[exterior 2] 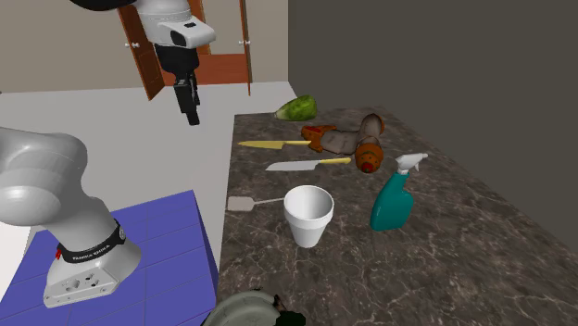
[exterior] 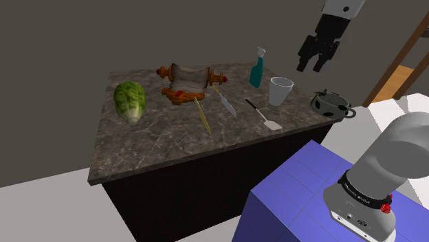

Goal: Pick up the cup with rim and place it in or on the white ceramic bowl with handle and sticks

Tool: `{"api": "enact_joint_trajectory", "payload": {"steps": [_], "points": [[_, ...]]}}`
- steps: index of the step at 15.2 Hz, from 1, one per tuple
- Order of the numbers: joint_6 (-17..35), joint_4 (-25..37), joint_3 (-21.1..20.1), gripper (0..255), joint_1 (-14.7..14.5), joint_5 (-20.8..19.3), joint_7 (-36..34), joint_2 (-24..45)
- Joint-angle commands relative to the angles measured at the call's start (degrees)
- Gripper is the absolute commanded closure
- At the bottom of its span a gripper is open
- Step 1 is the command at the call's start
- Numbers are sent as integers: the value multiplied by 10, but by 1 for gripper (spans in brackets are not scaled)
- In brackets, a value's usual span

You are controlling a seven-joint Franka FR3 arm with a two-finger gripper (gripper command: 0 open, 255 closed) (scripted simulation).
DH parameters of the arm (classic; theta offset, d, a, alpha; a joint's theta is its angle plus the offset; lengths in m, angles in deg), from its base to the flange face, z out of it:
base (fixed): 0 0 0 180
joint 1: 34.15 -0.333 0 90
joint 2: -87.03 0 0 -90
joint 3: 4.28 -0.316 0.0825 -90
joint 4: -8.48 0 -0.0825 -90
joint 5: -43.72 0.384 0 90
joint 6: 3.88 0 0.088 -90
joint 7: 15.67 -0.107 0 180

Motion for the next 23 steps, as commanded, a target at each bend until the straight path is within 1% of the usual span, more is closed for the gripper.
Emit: {"api": "enact_joint_trajectory", "payload": {"steps": [1,7,13,18,23], "points": [[0,0,0,0,0,0,0,0],[69,11,54,0,19,-31,59,88],[131,46,106,0,31,-46,118,193],[173,94,147,0,37,-40,170,291],[203,159,183,0,45,-14,227,396]]}}
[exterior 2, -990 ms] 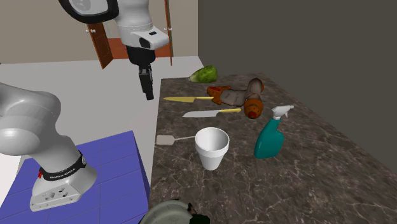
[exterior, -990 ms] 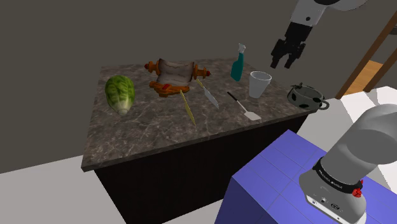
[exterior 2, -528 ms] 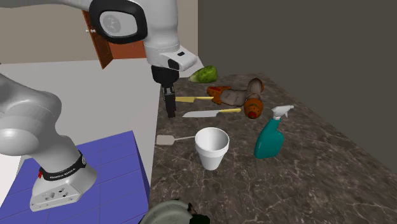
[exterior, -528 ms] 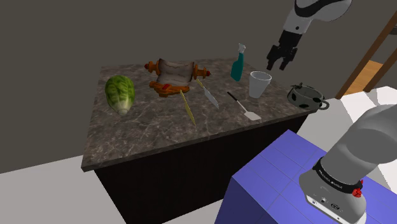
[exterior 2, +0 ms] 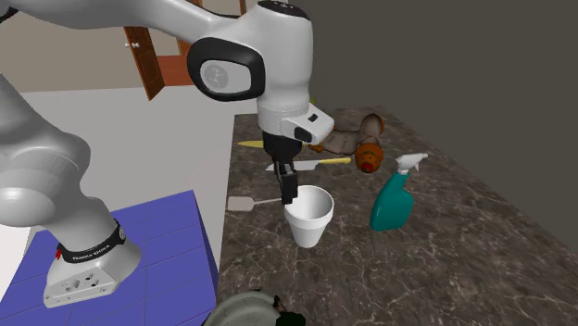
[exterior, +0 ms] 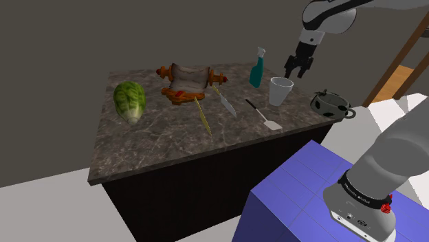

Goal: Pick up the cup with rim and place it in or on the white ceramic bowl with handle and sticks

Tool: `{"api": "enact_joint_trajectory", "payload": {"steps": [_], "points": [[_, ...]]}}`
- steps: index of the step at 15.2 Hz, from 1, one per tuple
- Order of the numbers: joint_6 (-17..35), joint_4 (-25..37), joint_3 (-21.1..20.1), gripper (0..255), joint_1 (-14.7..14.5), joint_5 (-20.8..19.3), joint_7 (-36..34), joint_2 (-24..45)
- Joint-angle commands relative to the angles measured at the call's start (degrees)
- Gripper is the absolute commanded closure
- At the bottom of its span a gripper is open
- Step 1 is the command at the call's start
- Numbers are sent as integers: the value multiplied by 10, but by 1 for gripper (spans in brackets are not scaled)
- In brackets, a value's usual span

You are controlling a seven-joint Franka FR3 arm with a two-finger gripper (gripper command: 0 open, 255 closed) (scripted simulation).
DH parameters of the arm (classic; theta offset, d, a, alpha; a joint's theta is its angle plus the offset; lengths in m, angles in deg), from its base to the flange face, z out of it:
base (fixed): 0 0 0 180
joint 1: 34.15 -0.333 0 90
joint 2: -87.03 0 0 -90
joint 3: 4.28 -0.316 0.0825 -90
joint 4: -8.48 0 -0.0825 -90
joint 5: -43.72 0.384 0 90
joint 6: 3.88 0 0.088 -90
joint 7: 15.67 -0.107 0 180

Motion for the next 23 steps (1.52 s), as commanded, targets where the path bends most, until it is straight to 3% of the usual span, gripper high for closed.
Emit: {"api": "enact_joint_trajectory", "payload": {"steps": [1,7,15,22,23], "points": [[6,31,12,0,4,13,23,42],[16,127,34,0,29,63,87,167],[69,96,28,0,29,79,98,191],[69,96,28,0,29,79,98,191],[69,96,28,255,29,79,98,191]]}}
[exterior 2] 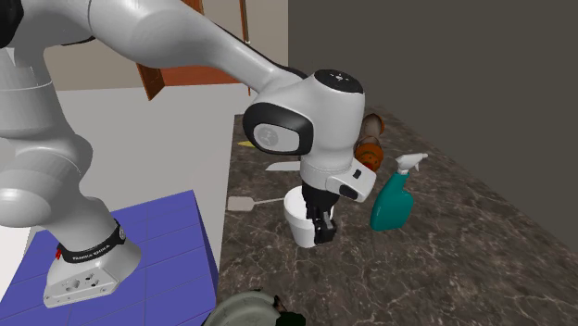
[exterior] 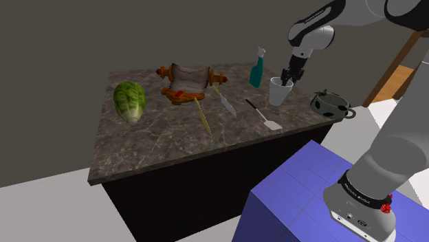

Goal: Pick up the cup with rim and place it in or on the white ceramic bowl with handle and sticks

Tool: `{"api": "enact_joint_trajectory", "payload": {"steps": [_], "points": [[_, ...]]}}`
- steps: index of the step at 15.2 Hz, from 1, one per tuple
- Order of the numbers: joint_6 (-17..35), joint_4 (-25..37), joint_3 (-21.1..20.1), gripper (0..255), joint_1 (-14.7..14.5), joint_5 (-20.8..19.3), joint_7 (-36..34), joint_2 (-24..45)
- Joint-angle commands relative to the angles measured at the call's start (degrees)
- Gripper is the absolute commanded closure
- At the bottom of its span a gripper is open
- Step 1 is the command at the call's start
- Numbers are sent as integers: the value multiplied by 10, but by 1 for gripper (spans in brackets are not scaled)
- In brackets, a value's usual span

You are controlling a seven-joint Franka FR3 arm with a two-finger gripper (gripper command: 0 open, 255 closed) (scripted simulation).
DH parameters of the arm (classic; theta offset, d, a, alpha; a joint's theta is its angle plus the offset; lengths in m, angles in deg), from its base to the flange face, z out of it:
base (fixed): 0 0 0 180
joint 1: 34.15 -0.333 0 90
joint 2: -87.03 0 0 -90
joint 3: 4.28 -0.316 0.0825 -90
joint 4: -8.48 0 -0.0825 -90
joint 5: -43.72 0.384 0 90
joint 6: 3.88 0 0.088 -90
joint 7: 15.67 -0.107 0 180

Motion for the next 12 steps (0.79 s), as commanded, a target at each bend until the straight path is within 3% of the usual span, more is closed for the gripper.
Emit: {"api": "enact_joint_trajectory", "payload": {"steps": [1,12], "points": [[0,0,0,255,0,0,0,0],[-20,10,2,255,-1,-8,-6,-11]]}}
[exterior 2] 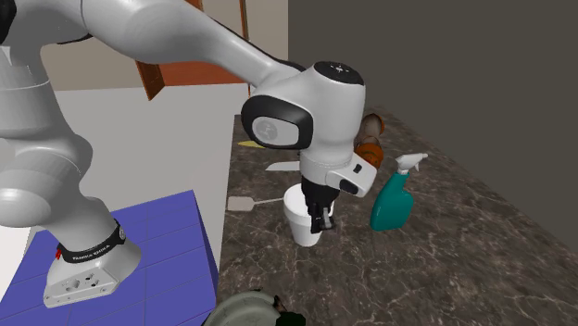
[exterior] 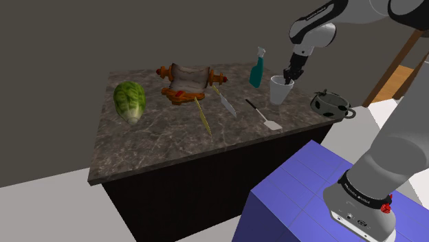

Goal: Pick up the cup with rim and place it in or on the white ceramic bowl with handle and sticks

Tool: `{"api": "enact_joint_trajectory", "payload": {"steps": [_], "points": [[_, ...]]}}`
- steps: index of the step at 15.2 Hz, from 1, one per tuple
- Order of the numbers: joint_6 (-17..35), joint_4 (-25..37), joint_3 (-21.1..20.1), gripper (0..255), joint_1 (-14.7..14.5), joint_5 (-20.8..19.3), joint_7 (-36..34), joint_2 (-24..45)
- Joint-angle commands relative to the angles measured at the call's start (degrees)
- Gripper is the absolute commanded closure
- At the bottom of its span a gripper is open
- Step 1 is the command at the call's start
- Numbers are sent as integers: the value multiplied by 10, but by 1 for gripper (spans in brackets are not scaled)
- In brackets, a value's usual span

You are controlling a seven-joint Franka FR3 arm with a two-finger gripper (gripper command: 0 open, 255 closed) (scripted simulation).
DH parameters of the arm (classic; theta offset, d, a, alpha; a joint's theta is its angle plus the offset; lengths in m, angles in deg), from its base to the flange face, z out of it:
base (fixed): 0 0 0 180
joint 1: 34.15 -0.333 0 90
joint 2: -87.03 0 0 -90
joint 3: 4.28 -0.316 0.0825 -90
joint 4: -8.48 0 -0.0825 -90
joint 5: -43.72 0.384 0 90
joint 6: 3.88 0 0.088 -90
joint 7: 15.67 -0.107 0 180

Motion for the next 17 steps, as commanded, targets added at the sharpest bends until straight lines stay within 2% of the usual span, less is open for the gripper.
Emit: {"api": "enact_joint_trajectory", "payload": {"steps": [1,17], "points": [[-14,10,1,255,0,-4,-3,-5],[-127,87,5,255,-3,-30,-28,-46]]}}
